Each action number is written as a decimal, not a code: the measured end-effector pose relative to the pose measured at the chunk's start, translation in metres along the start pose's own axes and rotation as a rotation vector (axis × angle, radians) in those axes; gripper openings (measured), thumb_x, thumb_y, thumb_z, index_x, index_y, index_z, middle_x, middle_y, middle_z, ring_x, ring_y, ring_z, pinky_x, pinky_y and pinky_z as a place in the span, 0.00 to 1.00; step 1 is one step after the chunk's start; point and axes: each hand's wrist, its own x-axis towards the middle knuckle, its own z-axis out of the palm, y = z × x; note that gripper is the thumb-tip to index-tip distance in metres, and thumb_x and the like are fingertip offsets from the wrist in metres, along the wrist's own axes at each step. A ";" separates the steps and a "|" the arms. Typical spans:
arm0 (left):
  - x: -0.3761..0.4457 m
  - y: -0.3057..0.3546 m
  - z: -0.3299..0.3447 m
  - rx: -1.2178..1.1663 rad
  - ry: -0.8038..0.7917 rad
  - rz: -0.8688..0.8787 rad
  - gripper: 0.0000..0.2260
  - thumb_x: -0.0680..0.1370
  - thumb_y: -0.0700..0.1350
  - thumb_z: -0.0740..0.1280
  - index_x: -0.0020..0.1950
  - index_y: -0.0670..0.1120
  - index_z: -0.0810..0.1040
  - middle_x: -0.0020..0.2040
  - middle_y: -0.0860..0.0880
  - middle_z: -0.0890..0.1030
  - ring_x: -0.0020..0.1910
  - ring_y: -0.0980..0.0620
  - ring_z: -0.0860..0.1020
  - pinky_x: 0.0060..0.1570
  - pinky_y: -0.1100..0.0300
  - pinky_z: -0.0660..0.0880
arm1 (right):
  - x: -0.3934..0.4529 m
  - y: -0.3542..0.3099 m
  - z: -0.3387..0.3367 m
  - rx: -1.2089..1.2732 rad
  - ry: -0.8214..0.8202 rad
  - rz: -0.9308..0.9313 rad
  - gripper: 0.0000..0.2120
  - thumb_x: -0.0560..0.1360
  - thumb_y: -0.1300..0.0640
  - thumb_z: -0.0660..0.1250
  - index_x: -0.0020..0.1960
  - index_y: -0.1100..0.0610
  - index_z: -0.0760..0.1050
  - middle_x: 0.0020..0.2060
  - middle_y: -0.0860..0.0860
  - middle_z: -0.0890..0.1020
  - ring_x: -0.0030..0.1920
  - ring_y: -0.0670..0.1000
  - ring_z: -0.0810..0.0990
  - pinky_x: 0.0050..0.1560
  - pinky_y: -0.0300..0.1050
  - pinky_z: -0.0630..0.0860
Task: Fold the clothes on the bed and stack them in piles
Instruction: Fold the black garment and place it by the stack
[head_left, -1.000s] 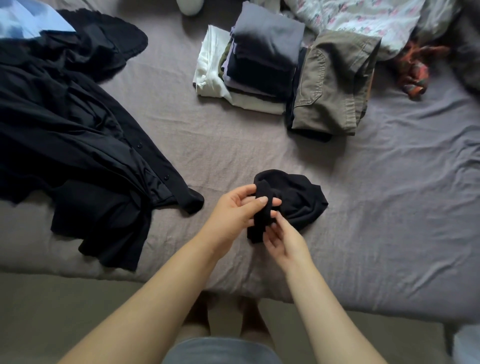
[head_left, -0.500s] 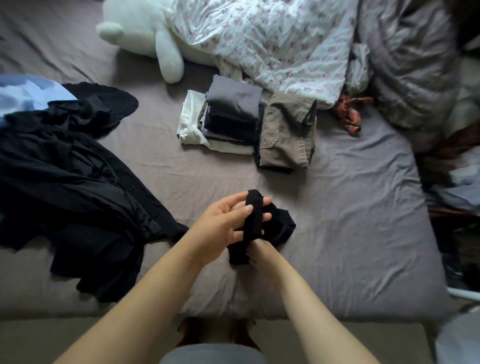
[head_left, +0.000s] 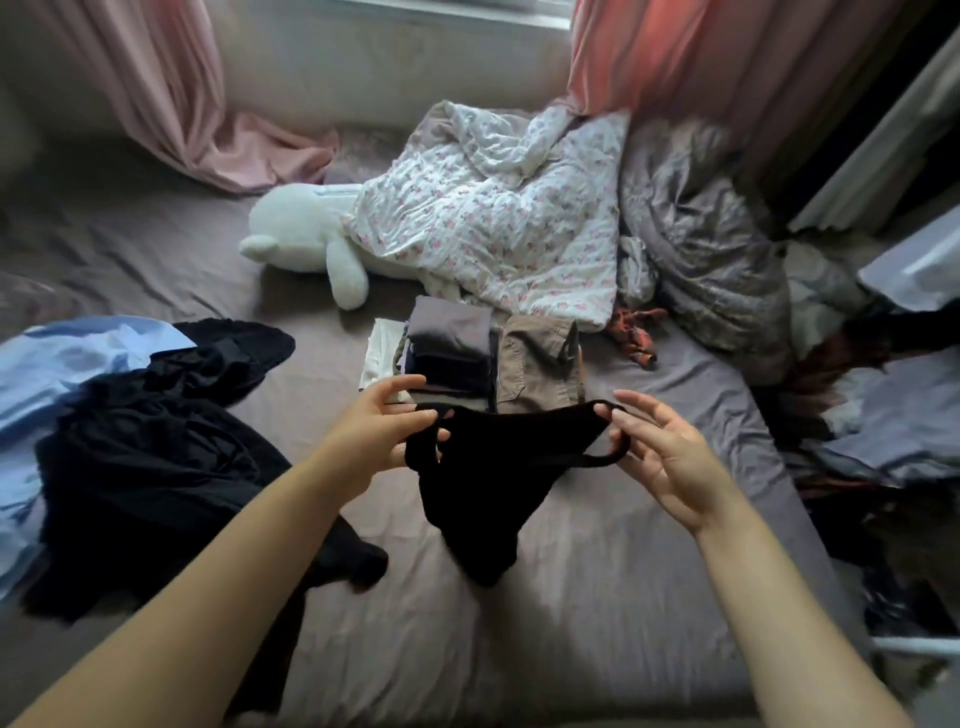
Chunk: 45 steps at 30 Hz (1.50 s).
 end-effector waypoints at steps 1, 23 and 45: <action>-0.002 0.007 -0.001 -0.062 -0.005 0.008 0.19 0.78 0.33 0.64 0.68 0.44 0.70 0.53 0.38 0.80 0.38 0.50 0.84 0.34 0.58 0.80 | -0.001 -0.008 0.004 0.021 -0.054 -0.028 0.16 0.67 0.64 0.71 0.54 0.57 0.75 0.44 0.52 0.85 0.33 0.44 0.80 0.36 0.35 0.79; 0.004 0.132 -0.038 -0.495 0.094 0.106 0.10 0.79 0.30 0.59 0.53 0.44 0.73 0.39 0.42 0.83 0.37 0.51 0.84 0.37 0.58 0.82 | 0.040 -0.121 0.070 0.085 -0.081 0.053 0.09 0.78 0.65 0.61 0.47 0.52 0.75 0.32 0.47 0.84 0.31 0.43 0.82 0.28 0.32 0.75; 0.058 0.161 -0.024 -0.279 0.107 0.218 0.21 0.79 0.31 0.51 0.64 0.51 0.72 0.55 0.52 0.77 0.55 0.49 0.77 0.66 0.48 0.68 | 0.083 -0.140 0.100 0.322 -0.221 -0.122 0.12 0.79 0.63 0.58 0.52 0.49 0.75 0.53 0.43 0.80 0.56 0.53 0.79 0.62 0.56 0.70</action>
